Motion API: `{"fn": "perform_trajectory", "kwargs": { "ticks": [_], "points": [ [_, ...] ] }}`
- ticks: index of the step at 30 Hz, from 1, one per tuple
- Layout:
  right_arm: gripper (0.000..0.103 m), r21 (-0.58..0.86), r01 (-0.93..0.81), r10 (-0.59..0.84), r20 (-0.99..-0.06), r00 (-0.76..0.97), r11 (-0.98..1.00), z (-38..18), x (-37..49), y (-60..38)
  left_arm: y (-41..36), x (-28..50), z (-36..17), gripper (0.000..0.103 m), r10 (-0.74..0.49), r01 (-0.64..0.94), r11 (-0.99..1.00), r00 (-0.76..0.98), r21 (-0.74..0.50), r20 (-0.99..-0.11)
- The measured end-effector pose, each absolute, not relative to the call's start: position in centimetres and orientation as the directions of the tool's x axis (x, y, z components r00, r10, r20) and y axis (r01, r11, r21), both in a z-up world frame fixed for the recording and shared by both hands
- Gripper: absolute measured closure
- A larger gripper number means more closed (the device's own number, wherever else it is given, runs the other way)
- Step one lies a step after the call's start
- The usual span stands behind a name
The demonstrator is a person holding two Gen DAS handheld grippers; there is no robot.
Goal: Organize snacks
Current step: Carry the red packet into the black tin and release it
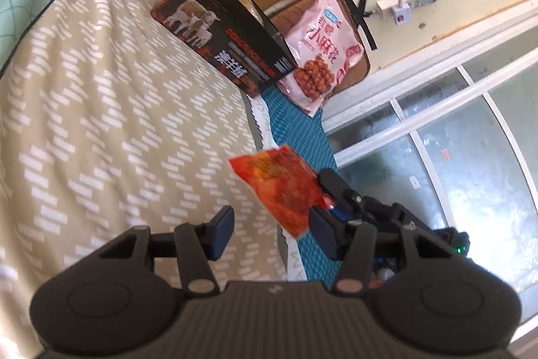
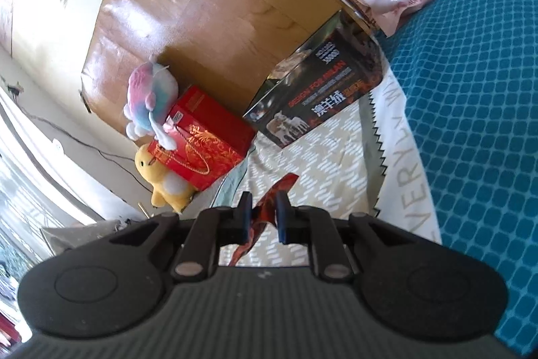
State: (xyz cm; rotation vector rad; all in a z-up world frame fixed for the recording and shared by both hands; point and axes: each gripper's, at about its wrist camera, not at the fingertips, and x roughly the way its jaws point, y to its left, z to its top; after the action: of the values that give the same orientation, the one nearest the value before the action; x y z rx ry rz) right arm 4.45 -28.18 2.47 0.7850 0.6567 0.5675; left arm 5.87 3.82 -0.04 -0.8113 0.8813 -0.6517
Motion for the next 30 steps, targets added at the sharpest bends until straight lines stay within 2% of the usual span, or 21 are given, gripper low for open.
{"fn": "perform_trajectory", "kwargs": {
  "ticks": [1,2,5,8,12,16,20,21,23,25,26,28,30],
  "points": [
    [0.086,0.787,-0.214,0.678,-0.317,0.664,0.578,2.5,4.5,-28.3,3.8,6.2,-0.2,0.053,-0.772,0.155,0.537,0.486,-0.829,-0.409],
    [0.086,0.792,-0.214,0.681,-0.314,0.661,0.572,2.4,4.7,-28.3,3.7,6.6,-0.3,0.057,-0.773,0.15,0.535,0.484,-0.831,-0.411],
    [0.086,0.801,-0.221,0.699,-0.307,0.647,0.556,2.2,4.7,-28.0,3.5,7.8,-0.5,0.077,-0.776,0.142,0.527,0.481,-0.838,-0.407],
    [0.086,0.774,-0.226,0.683,-0.333,0.651,0.592,2.2,5.1,-27.4,3.3,9.5,0.2,0.082,-0.763,0.151,0.551,0.49,-0.82,-0.422],
    [0.087,0.751,-0.25,0.668,-0.319,0.673,0.611,3.6,7.6,-27.8,2.2,13.6,3.7,0.082,-0.753,0.245,0.592,0.508,-0.768,-0.419],
    [0.087,0.642,-0.314,0.595,-0.279,0.754,0.699,6.8,11.3,-27.7,-0.4,19.4,7.7,0.081,-0.711,0.341,0.669,0.553,-0.661,-0.435],
    [0.085,0.521,-0.319,0.506,-0.266,0.82,0.792,8.2,16.6,-27.4,-3.0,25.2,9.1,0.075,-0.628,0.361,0.762,0.612,-0.537,-0.48],
    [0.082,0.462,-0.313,0.471,-0.278,0.837,0.83,8.1,18.1,-26.8,-3.5,26.5,8.9,0.076,-0.587,0.339,0.797,0.632,-0.5,-0.506],
    [0.082,0.304,-0.331,0.422,-0.317,0.849,0.893,7.6,20.2,-25.3,-4.3,28.1,8.3,0.077,-0.5,0.289,0.857,0.668,-0.427,-0.551],
    [0.081,0.121,-0.32,0.342,-0.322,0.883,0.94,7.2,20.7,-23.9,-4.1,27.9,8.2,0.077,-0.447,0.271,0.887,0.709,-0.374,-0.546],
    [0.081,0.103,-0.327,0.342,-0.303,0.889,0.939,7.2,20.3,-23.9,-3.9,27.3,8.2,0.077,-0.425,0.265,0.898,0.727,-0.351,-0.539],
    [0.079,0.154,-0.36,0.389,-0.264,0.883,0.92,7.3,18.9,-25.1,-3.3,25.9,8.3,0.077,-0.383,0.246,0.918,0.753,-0.311,-0.535],
    [0.075,0.203,-0.37,0.415,-0.267,0.87,0.906,7.0,17.2,-26.1,-3.0,24.0,8.5,0.076,-0.361,0.241,0.928,0.765,-0.283,-0.533]
  ]
}}
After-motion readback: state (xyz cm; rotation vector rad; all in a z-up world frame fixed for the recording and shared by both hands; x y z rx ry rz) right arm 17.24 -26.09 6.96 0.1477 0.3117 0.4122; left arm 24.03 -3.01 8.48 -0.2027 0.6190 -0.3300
